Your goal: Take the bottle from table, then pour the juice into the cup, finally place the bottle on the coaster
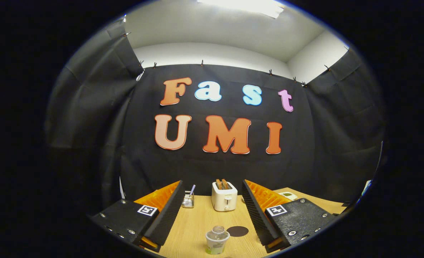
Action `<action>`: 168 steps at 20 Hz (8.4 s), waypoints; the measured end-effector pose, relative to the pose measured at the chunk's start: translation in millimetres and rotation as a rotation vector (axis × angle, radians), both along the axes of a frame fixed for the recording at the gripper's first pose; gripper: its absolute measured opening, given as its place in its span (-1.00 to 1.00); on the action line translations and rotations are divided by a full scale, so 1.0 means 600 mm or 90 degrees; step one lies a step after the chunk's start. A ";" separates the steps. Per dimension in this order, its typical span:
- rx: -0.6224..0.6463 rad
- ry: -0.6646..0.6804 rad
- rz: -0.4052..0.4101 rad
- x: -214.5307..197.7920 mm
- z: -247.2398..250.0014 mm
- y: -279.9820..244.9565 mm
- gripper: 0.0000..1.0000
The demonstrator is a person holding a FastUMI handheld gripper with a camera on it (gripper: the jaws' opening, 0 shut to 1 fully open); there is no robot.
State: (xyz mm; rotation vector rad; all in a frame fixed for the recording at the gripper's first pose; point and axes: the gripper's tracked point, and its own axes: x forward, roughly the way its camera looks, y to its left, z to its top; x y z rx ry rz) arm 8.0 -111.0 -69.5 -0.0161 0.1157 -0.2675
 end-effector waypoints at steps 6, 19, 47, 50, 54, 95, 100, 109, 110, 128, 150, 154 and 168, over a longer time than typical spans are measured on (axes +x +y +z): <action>-0.002 0.064 -0.005 -0.020 -0.104 -0.025 0.90; 0.062 0.095 0.015 -0.057 -0.272 -0.030 0.90; 0.201 0.209 0.121 -0.015 -0.432 0.003 0.15; 0.282 0.205 0.124 -0.002 -0.418 0.003 0.15; 0.406 0.192 0.111 0.009 -0.404 0.003 0.16; 1.108 -0.101 -0.148 0.030 -0.374 -0.110 0.14; 1.144 -0.109 -0.174 0.027 -0.379 -0.116 0.14; 1.175 -0.138 -0.170 0.035 -0.356 -0.123 0.14; 1.177 -0.144 -0.168 0.031 -0.354 -0.125 0.14; 1.220 -0.214 -0.157 0.042 -0.298 -0.152 0.14; 1.291 -0.278 -0.181 0.037 -0.290 -0.183 0.14; 1.309 -0.282 -0.182 0.042 -0.285 -0.184 0.14; 1.400 -0.349 -0.183 0.042 -0.269 -0.201 0.14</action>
